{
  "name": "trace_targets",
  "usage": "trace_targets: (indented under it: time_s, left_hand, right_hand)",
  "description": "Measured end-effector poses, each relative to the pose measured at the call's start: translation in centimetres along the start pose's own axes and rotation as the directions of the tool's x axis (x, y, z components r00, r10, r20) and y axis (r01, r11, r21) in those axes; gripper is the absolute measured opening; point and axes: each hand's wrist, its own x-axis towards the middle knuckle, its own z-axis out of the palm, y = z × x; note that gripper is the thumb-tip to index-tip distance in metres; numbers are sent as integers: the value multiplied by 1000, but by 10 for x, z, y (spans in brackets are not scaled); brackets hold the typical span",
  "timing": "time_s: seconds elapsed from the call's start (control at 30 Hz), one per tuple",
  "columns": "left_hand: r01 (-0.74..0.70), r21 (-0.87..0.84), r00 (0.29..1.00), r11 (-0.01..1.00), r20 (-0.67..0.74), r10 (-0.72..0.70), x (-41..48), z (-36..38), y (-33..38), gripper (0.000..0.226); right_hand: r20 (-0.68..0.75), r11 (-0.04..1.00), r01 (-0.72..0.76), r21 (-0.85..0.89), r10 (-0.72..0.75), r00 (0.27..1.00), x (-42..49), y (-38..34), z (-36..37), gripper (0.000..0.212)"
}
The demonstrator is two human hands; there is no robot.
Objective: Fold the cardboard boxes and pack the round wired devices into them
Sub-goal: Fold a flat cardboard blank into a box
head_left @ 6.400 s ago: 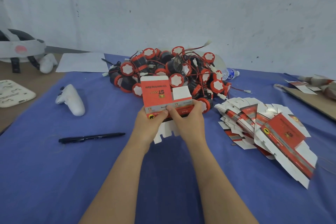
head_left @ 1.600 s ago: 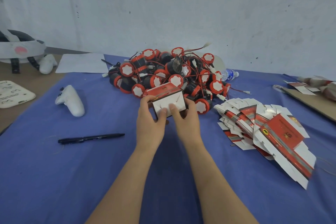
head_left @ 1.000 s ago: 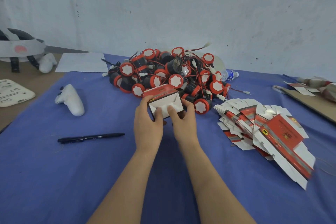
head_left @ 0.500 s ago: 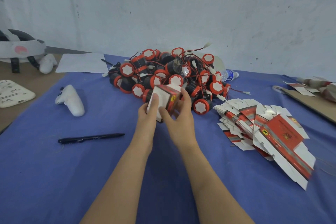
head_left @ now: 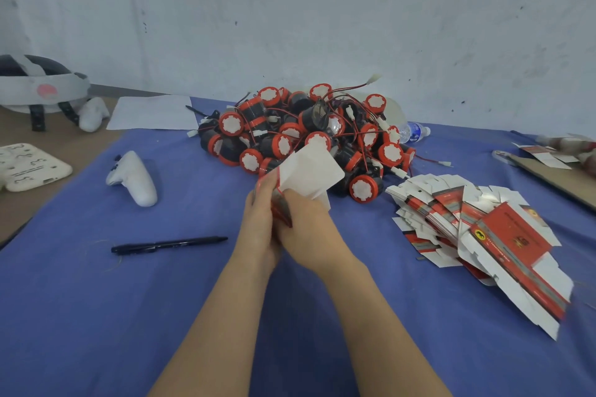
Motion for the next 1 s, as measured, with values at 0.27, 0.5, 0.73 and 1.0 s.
trace_targets:
  time_s: [0.27, 0.5, 0.73, 1.0]
  left_hand:
    - [-170, 31, 985, 985, -3, 170, 4, 4, -2, 32]
    - [23, -90, 990, 996, 139, -10, 1, -5, 3, 32]
    - [127, -128, 979, 984, 178, -103, -1, -10, 8, 45]
    - [8, -173, 981, 985, 193, 26, -1, -7, 8, 45]
  right_hand:
    - [-51, 993, -38, 107, 44, 998, 2, 0, -4, 18]
    - [-77, 999, 46, 6, -45, 996, 3, 9, -1, 17]
    - [-355, 992, 42, 121, 4, 935, 4, 13, -9, 34]
    - [-222, 909, -244, 337, 328, 918, 7, 17, -4, 30]
